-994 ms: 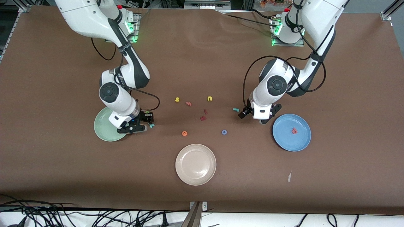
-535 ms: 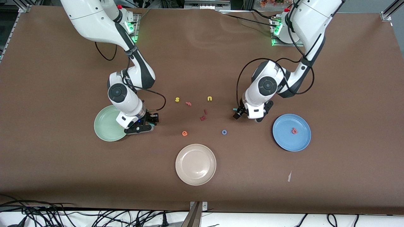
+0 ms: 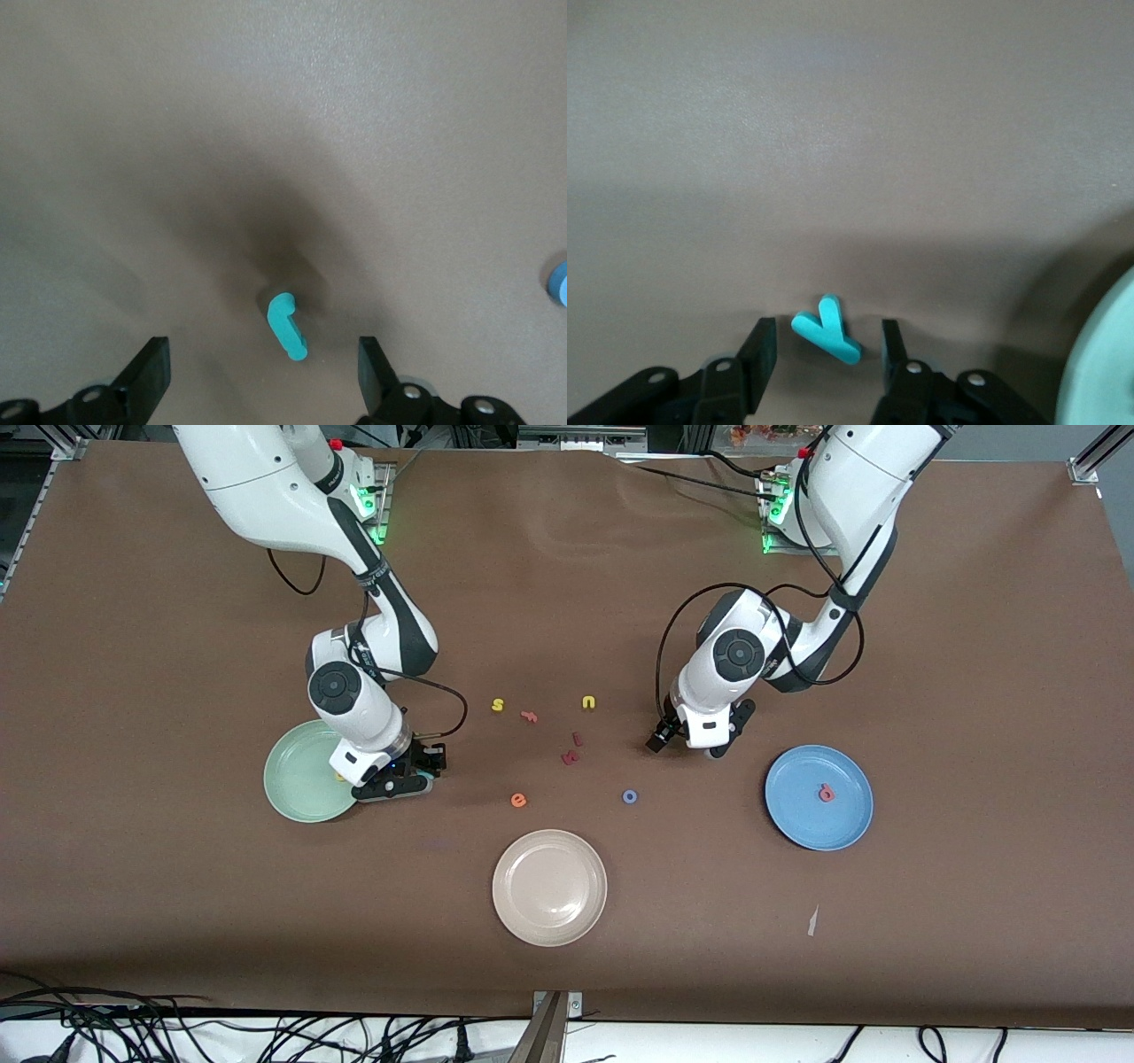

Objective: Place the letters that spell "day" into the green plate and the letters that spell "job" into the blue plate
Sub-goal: 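Reach the left gripper to cyan letter while the right gripper reaches cyan Y, then grasp the cyan letter with the left gripper while the right gripper grasps Y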

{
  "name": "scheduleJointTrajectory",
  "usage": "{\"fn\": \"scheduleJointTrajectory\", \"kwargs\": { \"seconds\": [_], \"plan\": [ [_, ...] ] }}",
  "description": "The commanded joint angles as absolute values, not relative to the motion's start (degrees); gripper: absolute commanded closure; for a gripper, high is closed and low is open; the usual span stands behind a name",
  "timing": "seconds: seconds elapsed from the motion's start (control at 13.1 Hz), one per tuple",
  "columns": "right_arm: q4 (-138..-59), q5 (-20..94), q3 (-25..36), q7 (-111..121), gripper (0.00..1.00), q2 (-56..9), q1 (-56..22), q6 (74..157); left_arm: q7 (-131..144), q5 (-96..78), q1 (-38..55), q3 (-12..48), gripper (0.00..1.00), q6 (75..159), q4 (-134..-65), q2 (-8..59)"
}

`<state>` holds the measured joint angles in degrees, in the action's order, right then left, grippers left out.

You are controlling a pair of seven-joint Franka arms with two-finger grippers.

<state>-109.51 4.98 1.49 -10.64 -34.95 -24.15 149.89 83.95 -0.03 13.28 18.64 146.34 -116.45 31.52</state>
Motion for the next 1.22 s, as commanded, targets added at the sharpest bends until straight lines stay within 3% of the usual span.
{"fn": "scheduleJointTrajectory", "kwargs": {
  "seconds": [0.0, 0.84, 1.15],
  "plan": [
    [-110.8, 5.4, 1.6, -10.1, 0.45, -34.9, -24.5, 152.0, 85.3, 0.1, 14.7, 18.2, 0.11, 147.7, -116.9, 31.5],
    [-111.0, 5.3, 1.7, -9.9, 0.69, -35.0, -24.5, 152.1, 88.4, 7.9, 14.7, 17.9, 0.29, 149.1, -116.8, 32.6],
    [-111.0, 5.3, 1.7, -9.5, 0.74, -35.0, -24.5, 152.1, 93.1, 12.4, 14.7, 18.1, 0.29, 149.1, -116.5, 32.6]
  ]
}}
